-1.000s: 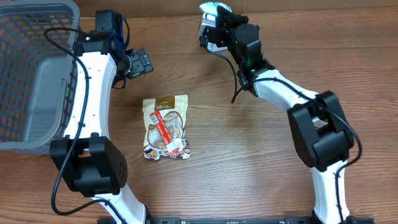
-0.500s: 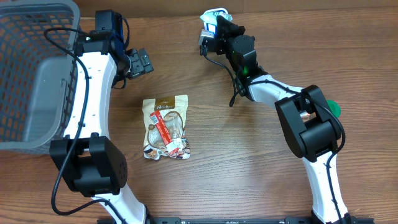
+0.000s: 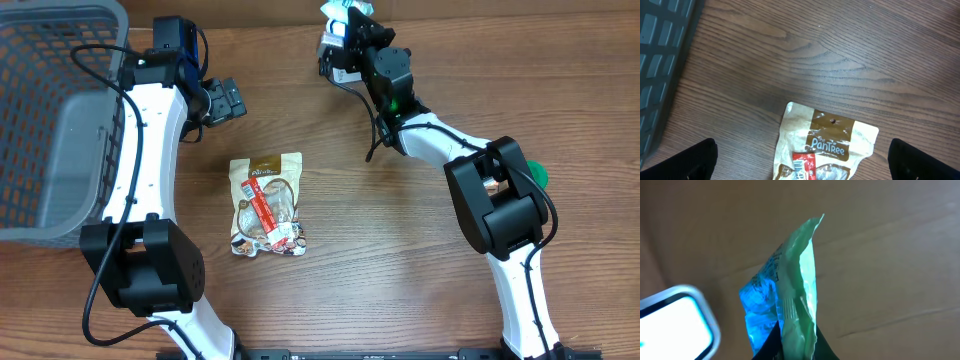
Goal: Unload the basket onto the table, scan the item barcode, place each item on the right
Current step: 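Hold the wet-wipe pack before the white scanner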
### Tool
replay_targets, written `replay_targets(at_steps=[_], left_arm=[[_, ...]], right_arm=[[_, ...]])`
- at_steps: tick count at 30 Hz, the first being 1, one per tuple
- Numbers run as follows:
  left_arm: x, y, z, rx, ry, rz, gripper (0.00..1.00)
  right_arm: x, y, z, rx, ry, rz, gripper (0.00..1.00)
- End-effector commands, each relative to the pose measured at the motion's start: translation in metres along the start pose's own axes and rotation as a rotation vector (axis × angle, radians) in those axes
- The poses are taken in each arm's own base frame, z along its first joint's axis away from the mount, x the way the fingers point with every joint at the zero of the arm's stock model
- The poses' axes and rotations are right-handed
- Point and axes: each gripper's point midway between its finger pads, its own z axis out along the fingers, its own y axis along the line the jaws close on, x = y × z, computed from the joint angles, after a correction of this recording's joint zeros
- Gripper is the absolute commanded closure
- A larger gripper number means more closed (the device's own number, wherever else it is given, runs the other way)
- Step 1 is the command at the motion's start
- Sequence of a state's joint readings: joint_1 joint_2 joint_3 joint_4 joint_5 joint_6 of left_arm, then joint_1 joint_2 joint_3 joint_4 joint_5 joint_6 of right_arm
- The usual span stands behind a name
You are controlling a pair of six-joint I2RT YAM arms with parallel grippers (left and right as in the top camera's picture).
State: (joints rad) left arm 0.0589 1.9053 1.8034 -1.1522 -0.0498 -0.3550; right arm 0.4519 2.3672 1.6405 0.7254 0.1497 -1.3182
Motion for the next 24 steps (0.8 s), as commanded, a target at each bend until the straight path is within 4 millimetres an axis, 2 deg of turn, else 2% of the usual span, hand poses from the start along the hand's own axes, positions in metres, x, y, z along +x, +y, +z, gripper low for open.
replay_targets(at_steps=[1,12,19,24], left_arm=[[-0.005,-0.003,-0.010,0.004,-0.032,0.024,0.00],[-0.005,-0.003,-0.010,0.003,-0.032,0.023,0.01],[-0.005,-0.003,-0.010,0.003,-0.032,0.024,0.00],[-0.005,-0.003,-0.010,0.003,-0.032,0.024,0.00]], right_arm=[[0.013,0.013,0.004,-0.033,0.036,0.016,0.96],[0.020,0.041,0.003,-0.100,0.060,0.063,0.97],[0.004,0.049,0.001,-0.115,0.043,0.149,0.97],[0.000,0.070,-0.003,-0.191,0.063,0.136,0.96]])
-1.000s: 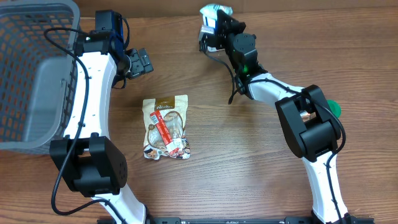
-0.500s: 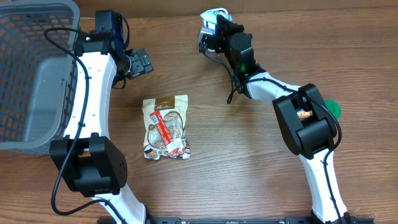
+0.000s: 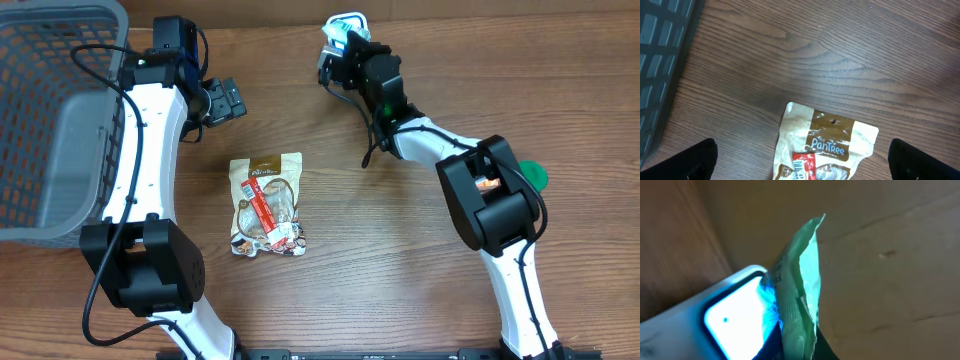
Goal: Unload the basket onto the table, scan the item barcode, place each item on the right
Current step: 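Hold the wet-wipe pack before the white scanner, then carry the wet-wipe pack right and lower it beside the jar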
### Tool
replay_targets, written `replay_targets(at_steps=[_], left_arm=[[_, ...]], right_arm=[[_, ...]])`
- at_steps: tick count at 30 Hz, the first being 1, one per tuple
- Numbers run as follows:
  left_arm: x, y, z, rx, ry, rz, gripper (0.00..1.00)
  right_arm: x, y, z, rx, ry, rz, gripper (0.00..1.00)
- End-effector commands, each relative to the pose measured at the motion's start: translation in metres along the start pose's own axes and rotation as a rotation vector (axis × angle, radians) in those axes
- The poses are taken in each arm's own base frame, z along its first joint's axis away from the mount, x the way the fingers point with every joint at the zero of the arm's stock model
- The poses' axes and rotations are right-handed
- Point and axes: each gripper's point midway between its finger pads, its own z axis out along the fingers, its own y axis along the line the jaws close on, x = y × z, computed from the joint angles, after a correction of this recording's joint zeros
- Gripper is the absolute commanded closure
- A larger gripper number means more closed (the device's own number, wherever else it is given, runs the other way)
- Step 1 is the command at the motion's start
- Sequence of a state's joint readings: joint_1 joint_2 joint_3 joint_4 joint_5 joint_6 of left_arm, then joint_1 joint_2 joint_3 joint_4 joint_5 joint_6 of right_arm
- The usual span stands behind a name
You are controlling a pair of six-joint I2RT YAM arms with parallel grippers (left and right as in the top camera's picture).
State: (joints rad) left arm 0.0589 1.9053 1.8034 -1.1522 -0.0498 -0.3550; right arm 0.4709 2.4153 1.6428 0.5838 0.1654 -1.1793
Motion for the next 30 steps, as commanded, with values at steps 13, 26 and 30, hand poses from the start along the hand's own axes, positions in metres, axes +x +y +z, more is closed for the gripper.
replay_targets(at_steps=[13,26,30], left_arm=[[-0.005,-0.003,-0.010,0.003,-0.032,0.024,0.01],[-0.005,-0.003,-0.010,0.004,-0.032,0.024,0.00],[-0.005,-0.003,-0.010,0.003,-0.032,0.024,0.00]], right_arm=[[0.001,-0.001,0.000,0.014,0.068,0.022,0.96],[-0.065,-0.136,-0.055,0.087,-0.043,0.413,0.97],[-0.071,-0.163,-0.086,0.033,-0.002,0.499,0.96]])
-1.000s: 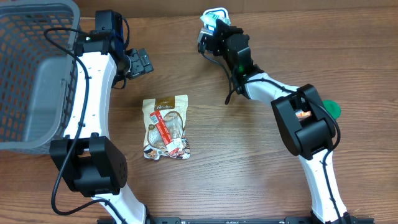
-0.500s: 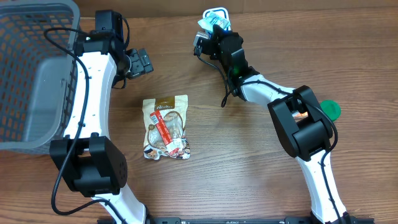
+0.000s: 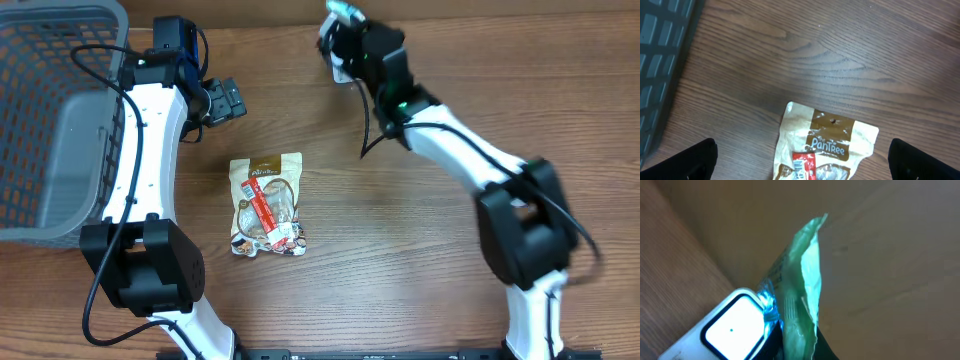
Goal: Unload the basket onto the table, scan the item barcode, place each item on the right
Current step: 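Carry the wet-wipe pack right and lower it beside the jar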
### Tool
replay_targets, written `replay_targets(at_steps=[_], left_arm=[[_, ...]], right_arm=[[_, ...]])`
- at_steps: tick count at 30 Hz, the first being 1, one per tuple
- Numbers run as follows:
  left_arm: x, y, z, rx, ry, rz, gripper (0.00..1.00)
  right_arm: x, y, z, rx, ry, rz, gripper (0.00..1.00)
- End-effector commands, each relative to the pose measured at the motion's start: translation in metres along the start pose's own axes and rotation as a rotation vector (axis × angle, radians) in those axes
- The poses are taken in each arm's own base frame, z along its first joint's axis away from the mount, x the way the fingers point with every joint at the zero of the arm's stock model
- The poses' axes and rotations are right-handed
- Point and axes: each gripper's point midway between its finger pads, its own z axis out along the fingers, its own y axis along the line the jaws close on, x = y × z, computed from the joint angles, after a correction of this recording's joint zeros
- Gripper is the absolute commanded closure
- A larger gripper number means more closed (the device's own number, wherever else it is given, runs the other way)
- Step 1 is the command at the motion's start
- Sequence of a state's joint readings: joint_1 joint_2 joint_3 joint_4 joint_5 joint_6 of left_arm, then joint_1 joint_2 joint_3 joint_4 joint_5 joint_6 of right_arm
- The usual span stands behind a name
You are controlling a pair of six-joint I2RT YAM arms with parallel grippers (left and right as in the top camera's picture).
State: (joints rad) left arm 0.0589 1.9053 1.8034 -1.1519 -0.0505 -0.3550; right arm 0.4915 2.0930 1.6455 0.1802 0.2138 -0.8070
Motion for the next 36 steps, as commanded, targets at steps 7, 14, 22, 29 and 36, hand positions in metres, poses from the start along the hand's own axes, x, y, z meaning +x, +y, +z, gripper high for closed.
replay_targets(at_steps=[7,14,22,29,36], left_arm=[[-0.005,-0.003,-0.010,0.004,-0.032,0.024,0.00],[-0.005,-0.003,-0.010,0.004,-0.032,0.024,0.00],[-0.005,-0.003,-0.010,0.004,-0.032,0.024,0.00],[-0.005,-0.003,-0.010,0.004,-0.032,0.024,0.00],[-0.005,-0.003,-0.010,0.004,-0.032,0.024,0.00]], right_arm=[[0.011,-0.011,-0.089,-0.228,0.255,0.251,0.97],[0.100,0.090,-0.183,-0.786,0.692,0.342,0.96],[0.165,0.112,-0.229,-0.887,0.943,0.390,0.96],[0.193,0.109,-0.225,-0.846,0.966,0.432,0.43],[0.203,0.085,-0.192,-0.579,0.991,0.622,0.00]])
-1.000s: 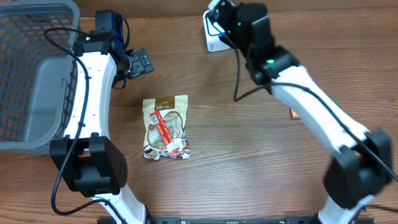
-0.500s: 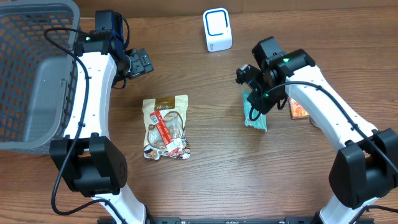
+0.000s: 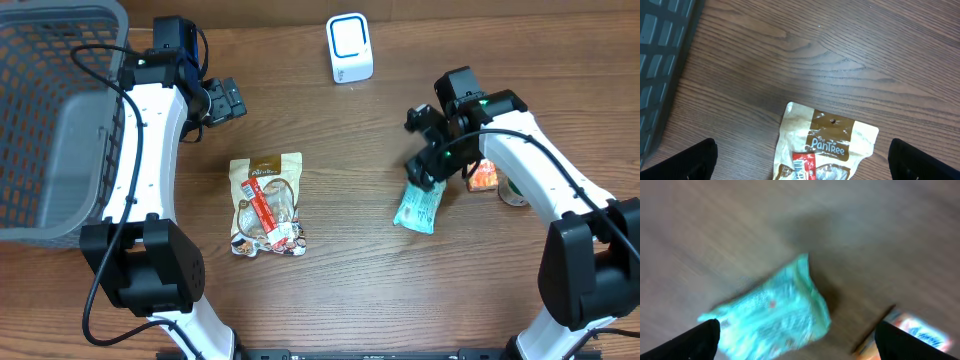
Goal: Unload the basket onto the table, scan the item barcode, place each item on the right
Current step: 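Carry the wet-wipe pack right and lower it beside the jar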
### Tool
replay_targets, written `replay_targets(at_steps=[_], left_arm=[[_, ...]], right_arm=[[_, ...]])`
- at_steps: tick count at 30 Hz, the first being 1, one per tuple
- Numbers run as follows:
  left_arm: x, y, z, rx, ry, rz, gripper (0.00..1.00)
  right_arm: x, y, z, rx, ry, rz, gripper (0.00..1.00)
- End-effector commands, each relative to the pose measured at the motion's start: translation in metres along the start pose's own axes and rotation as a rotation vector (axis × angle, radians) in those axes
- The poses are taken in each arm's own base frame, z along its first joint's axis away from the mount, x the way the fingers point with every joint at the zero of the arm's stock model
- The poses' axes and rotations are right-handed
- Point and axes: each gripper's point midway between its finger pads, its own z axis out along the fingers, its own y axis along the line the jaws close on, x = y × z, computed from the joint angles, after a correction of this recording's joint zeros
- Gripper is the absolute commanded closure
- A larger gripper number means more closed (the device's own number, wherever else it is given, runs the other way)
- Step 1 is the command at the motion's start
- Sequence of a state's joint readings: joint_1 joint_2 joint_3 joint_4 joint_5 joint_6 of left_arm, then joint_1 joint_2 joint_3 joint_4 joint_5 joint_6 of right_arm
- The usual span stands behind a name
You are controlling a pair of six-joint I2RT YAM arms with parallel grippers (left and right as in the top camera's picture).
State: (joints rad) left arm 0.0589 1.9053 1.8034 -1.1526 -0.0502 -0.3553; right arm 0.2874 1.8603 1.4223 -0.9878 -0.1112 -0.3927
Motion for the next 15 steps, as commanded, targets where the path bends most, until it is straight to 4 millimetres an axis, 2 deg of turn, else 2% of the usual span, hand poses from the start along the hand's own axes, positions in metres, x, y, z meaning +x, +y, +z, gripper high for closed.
replay_targets(at_steps=[1,5,8,10,15], left_arm=[[-0.005,-0.003,-0.010,0.004,-0.033,0.024,0.00],[-0.005,-0.003,-0.010,0.004,-0.033,0.024,0.00],[-0.005,-0.003,-0.010,0.004,-0.033,0.024,0.01],[-0.005,-0.003,-0.010,0.004,-0.033,0.024,0.00],[-0.005,-0.003,-0.010,0.004,-0.032,0.024,0.01]], right_arm=[[-0.007,-0.011,-0.002,0.046,-0.035,0.241,0.00],[-0.002,0.013,0.000,-0.032,0.004,0.468,0.07],[0.004,0.033,0.001,-0.076,0.055,0.607,0.07],[0.005,0.044,0.001,-0.076,0.077,0.697,0.00],[0.004,0.066,0.004,-0.077,0.105,0.833,0.00]])
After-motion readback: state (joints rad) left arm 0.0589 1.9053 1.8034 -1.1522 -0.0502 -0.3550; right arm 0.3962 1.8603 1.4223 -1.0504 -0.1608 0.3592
